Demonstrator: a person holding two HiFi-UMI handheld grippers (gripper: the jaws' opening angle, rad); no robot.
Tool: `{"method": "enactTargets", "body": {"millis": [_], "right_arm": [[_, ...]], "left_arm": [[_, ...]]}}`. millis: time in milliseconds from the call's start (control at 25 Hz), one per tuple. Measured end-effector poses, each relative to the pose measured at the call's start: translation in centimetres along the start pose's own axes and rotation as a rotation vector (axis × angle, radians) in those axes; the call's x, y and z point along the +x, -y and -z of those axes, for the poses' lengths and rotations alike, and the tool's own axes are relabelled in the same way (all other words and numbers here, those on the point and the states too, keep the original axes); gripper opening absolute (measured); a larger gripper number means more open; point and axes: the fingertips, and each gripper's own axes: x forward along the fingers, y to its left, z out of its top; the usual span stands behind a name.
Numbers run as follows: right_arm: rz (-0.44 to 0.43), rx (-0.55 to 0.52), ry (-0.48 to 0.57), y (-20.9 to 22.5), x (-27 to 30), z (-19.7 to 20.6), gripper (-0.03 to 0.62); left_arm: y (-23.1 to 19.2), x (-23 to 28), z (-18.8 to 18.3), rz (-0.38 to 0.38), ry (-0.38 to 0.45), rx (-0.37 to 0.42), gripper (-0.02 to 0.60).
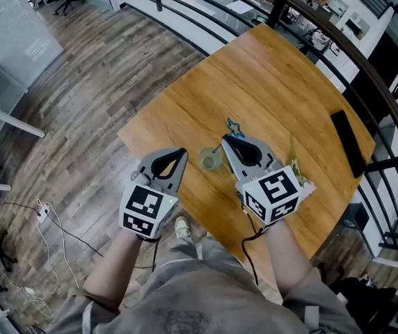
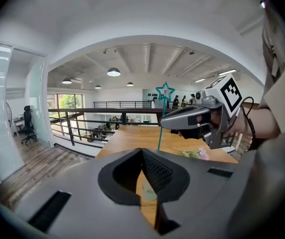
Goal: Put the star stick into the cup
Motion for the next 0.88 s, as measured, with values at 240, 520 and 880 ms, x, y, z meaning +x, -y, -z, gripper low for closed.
{"method": "enactTargets", "body": {"millis": [240, 520, 880], "right_arm": [[-0.027, 0.063, -0.103, 1.2, 2.6, 5.4, 0.041], [-0.051, 0.14, -0.228, 1.6, 5.1, 12.3, 0.04], [-0.031, 0.127, -0.279, 1.7, 6.5, 15.7, 0.078]], "left_arm": [[-0.2, 2.7, 4.2, 0.01, -0.073, -0.087, 0.017], [-0.5, 4.0, 7.4, 0.001, -0.111, -0.177, 0.017], [-0.5, 3.9, 9.4, -0.045, -0.122, -0.229, 0.017]]}}
